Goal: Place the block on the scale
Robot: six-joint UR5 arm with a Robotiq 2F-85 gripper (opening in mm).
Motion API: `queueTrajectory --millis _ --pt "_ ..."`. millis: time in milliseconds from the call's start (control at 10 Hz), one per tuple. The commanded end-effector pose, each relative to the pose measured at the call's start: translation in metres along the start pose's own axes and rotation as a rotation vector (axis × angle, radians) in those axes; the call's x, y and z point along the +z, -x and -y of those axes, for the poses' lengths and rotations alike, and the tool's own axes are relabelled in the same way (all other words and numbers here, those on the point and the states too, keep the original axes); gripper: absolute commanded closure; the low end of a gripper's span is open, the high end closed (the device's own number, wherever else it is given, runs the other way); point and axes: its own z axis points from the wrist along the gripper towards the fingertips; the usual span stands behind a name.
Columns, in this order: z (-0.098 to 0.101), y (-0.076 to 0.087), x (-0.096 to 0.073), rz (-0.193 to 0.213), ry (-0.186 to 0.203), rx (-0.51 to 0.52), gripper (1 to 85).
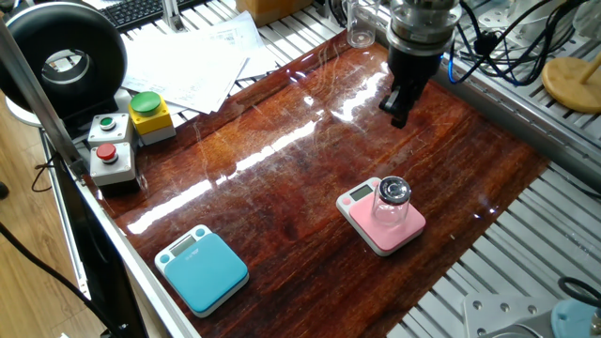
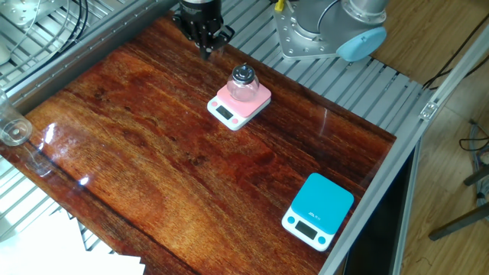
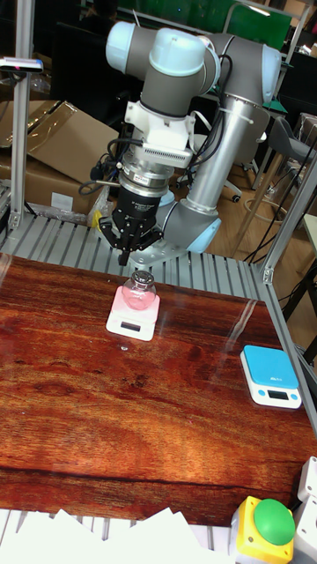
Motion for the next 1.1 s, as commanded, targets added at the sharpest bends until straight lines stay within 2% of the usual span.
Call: queueTrajectory --millis 0,200,300,500,600,700,900,1000 --pt "-0.003 -0.003 -0.001 -0.009 0.013 0.072 84.7" --pt "-0.004 0.002 -0.001 0.008 0.015 0.119 84.7" --pt "-0.001 0.005 -0.001 0.022 0.004 0.141 84.7" --pt "-0.005 0.014 -0.002 0.054 0.022 0.154 84.7" --pt "0.0 0.017 -0.002 0.068 0.007 0.153 84.7" --pt "0.003 0.016 -0.002 0.063 -0.007 0.136 84.7" --pt "0.004 0.01 -0.001 0.028 -0.007 0.095 84.7" --pt "0.011 0.023 0.004 0.01 -0.003 0.074 84.7"
